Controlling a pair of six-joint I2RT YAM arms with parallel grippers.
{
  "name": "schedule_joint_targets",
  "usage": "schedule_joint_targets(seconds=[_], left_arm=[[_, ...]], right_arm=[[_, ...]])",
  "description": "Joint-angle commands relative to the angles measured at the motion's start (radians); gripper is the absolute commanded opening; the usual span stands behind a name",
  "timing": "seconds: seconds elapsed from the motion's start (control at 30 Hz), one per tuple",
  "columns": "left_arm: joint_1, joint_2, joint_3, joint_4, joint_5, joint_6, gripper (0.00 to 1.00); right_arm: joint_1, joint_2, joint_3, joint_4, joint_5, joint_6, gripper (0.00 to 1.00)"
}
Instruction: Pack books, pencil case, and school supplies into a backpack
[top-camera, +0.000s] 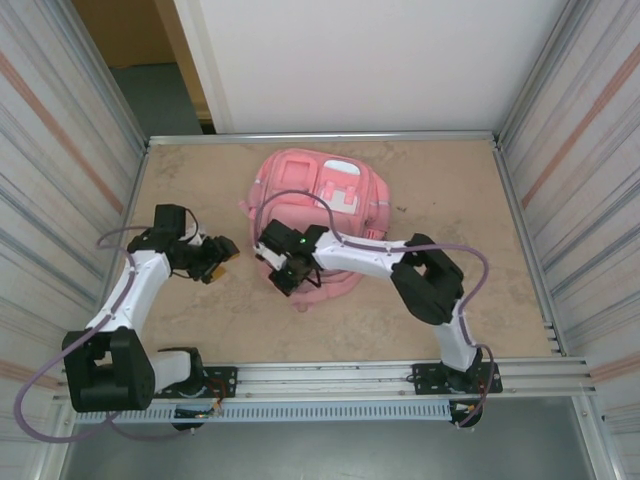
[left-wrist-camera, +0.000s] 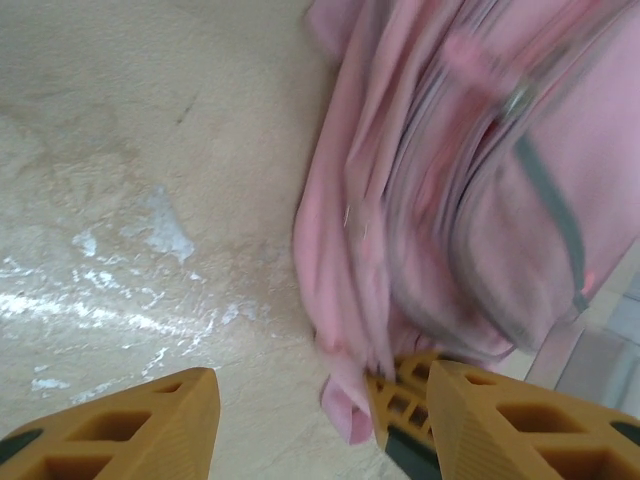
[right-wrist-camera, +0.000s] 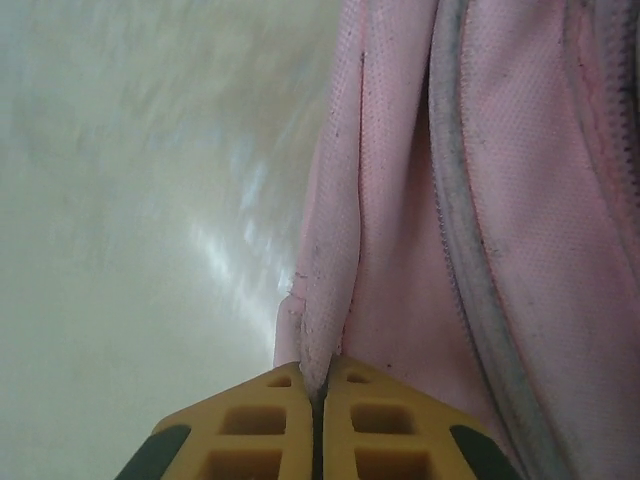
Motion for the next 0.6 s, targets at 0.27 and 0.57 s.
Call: schedule_joint_targets(seconds=[0.27, 0.57], left_arm=[[-0.155, 0.159, 0.185, 0.067, 0.059, 0.119, 0.57], [-0.354, 0.271, 0.214, 0.087, 0.101, 0.073, 0.54]], right_arm=[[-0.128, -0.441, -0.417, -0.071, -0.132, -0.048, 0.29], [-0.369, -0.595, -0.474, -0.024, -0.127, 0.204, 0.45]])
